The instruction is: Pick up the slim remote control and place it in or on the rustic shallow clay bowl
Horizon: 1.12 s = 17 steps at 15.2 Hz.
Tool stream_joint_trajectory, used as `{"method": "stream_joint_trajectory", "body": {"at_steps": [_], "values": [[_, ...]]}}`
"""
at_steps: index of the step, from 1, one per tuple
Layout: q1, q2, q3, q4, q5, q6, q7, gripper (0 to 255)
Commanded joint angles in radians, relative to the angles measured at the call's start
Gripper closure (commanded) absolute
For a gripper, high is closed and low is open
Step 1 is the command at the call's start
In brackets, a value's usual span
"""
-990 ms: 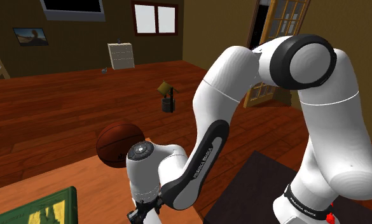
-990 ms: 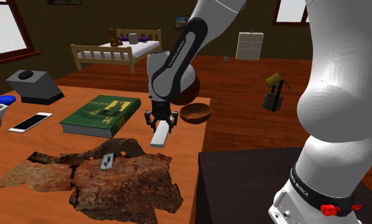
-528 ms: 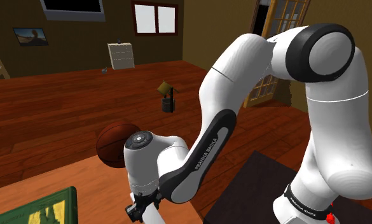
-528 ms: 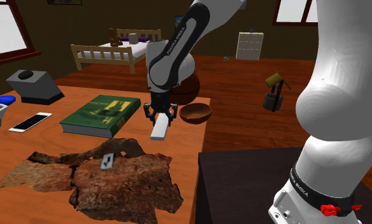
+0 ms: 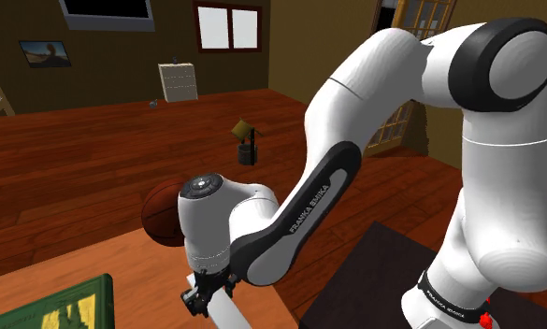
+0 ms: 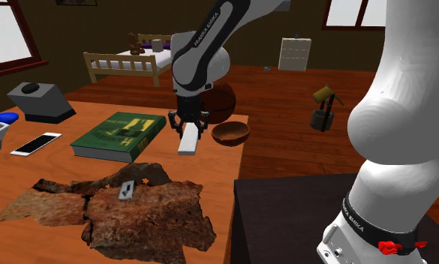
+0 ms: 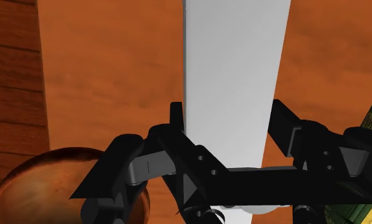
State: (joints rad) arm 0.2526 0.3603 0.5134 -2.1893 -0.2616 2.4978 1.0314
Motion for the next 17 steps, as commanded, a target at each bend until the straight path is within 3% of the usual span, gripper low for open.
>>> {"method": "stream_joint_trajectory", "body": {"at_steps": [1,5,17], "values": [[-0.008,-0.025,0.013,0.000,0.020,-0.022,-0.012,255],[-0.024,-0.067,0.033,0.004,0.057,-0.063,-0.036,255],[-0.230,-0.074,-0.043,0.025,0.097,-0.081,-0.347,255]]}}
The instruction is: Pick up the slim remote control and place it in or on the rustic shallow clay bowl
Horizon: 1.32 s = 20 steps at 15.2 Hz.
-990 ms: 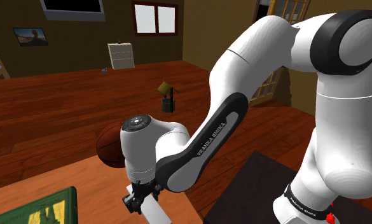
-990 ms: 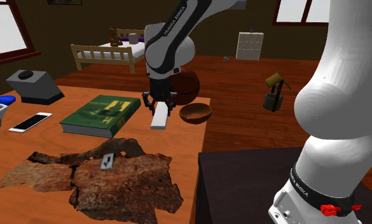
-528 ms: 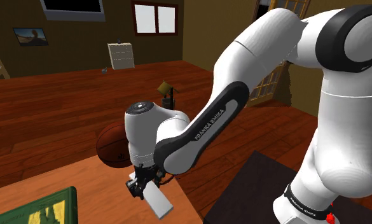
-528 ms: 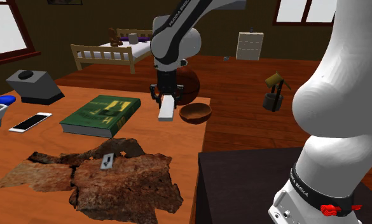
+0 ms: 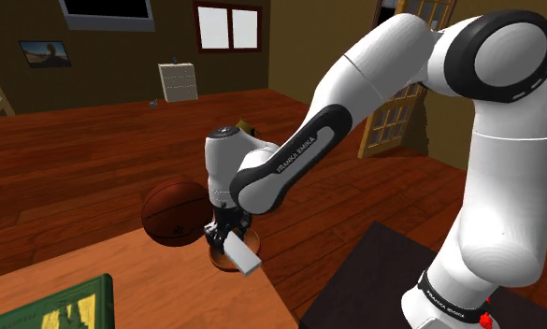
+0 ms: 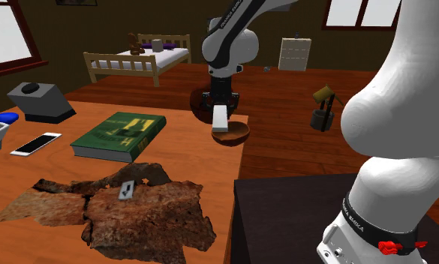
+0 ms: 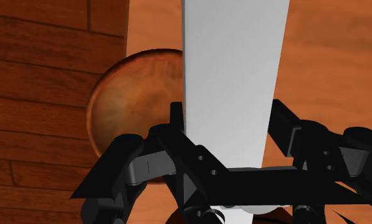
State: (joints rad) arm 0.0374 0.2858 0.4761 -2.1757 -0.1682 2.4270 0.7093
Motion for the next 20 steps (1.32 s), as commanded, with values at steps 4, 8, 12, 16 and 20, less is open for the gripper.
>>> {"method": "stream_joint_trajectory", "body": {"at_steps": [4,8,12,16,20], "values": [[-0.075,0.026,-0.036,0.058,0.004,-0.031,-0.121,255],[-0.064,0.067,-0.050,0.052,-0.024,0.012,-0.103,255],[-0.052,0.110,-0.067,0.050,-0.052,0.054,-0.085,255],[-0.038,0.154,-0.086,0.051,-0.079,0.094,-0.067,255],[-0.029,0.180,-0.098,0.053,-0.095,0.117,-0.056,255]]}}
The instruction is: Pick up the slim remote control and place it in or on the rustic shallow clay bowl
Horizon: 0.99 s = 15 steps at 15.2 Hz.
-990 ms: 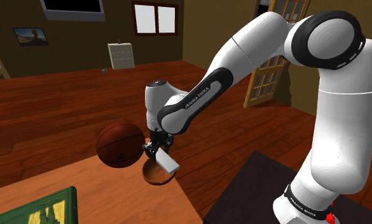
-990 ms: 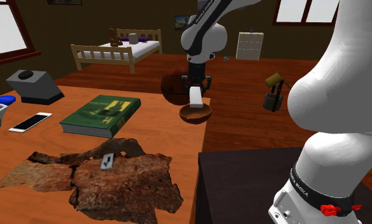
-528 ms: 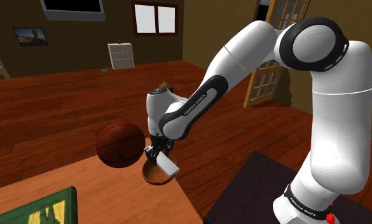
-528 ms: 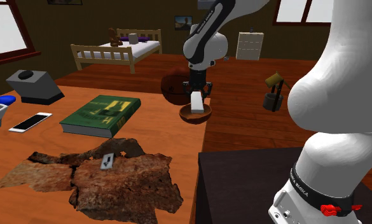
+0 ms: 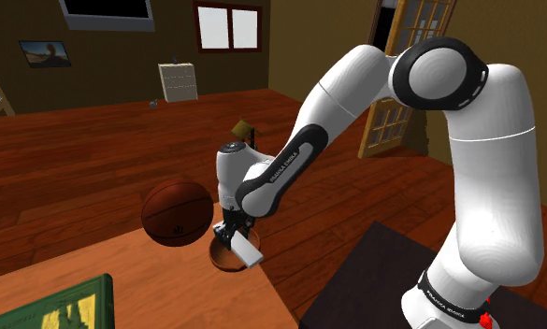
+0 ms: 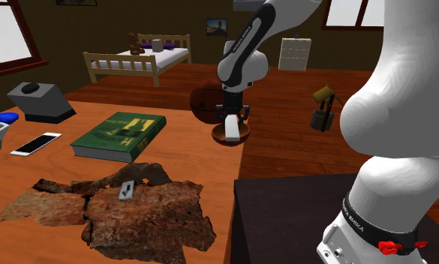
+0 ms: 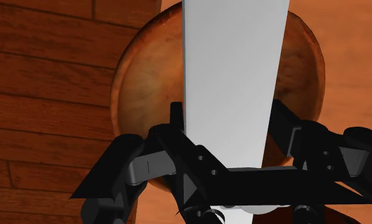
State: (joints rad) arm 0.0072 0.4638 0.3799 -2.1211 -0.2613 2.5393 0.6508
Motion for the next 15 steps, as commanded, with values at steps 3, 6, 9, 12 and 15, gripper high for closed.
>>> {"method": "stream_joint_trajectory", "body": {"at_steps": [3,6,9,12,15], "values": [[0.002,0.003,-0.001,-0.001,-0.002,0.004,0.002,255],[0.002,0.003,-0.001,-0.001,-0.002,0.004,0.002,255],[0.002,0.003,-0.001,-0.001,-0.002,0.005,0.002,0],[0.002,0.003,-0.001,-0.001,-0.002,0.005,0.002,0],[-0.028,-0.081,0.036,-0.005,0.049,-0.071,-0.033,0]]}}
